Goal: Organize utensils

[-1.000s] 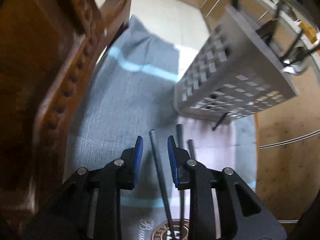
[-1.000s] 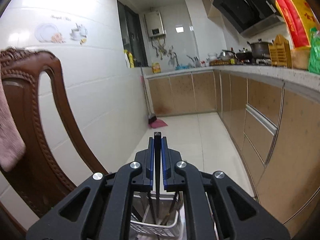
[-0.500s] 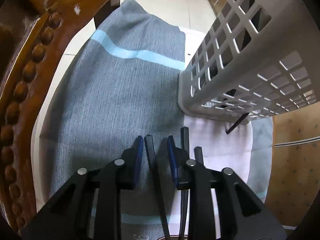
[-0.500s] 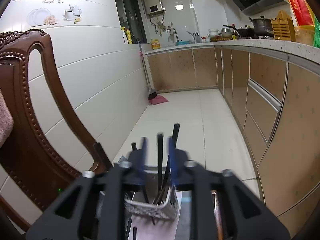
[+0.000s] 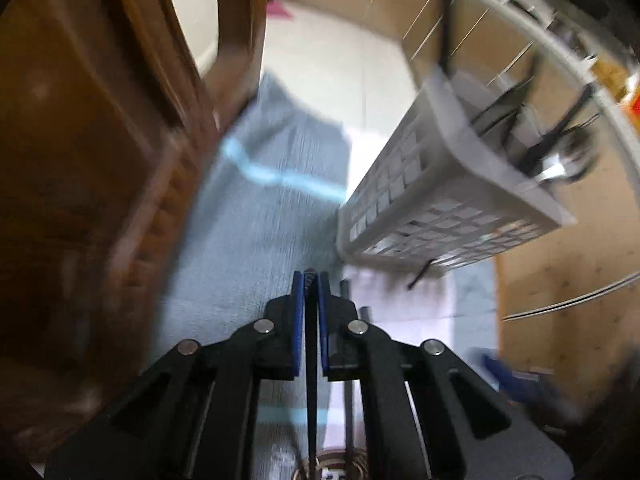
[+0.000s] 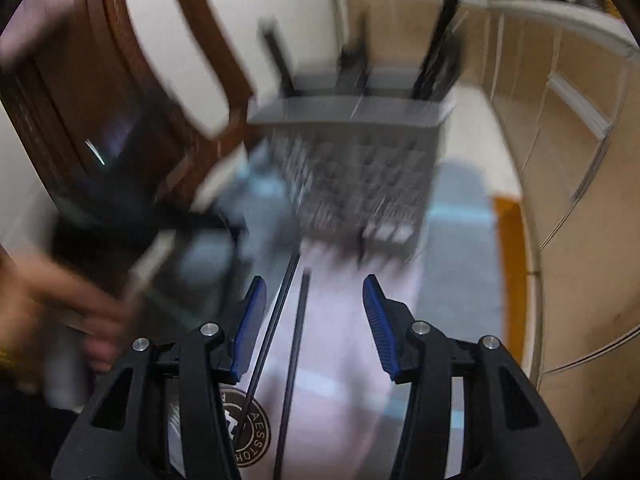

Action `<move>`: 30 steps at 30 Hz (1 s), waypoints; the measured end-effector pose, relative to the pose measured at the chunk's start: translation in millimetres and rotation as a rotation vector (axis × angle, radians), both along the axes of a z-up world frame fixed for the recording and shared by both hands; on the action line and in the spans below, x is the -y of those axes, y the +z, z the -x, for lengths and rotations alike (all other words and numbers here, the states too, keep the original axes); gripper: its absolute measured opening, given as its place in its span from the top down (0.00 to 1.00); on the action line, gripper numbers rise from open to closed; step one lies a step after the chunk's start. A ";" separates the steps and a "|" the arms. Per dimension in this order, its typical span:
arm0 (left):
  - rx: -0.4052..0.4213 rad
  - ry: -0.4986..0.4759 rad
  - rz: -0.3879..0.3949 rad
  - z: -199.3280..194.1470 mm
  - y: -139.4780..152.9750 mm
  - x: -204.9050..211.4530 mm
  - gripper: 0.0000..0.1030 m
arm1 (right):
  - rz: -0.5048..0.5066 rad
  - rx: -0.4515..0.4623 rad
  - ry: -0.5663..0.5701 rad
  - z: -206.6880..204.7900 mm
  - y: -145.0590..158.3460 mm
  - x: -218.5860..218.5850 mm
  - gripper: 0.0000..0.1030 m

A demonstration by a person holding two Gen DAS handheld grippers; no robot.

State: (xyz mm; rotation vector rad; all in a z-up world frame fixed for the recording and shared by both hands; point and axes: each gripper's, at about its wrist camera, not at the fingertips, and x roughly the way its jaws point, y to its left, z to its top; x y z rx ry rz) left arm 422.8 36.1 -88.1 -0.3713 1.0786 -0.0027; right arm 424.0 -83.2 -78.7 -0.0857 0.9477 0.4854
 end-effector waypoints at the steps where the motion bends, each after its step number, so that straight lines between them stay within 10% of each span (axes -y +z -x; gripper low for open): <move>1: 0.040 -0.001 0.005 9.4 19.0 -0.9 0.93 | 0.016 -0.012 0.005 -2.3 -9.0 -6.1 0.53; 17: 0.578 -0.066 -0.063 82.3 268.1 1.3 0.93 | 0.098 -0.084 0.020 -26.7 -63.0 -40.2 0.93; 30: 0.555 -0.044 -0.028 -10.6 248.9 9.4 0.93 | -0.224 0.140 -0.074 49.5 68.2 69.3 0.93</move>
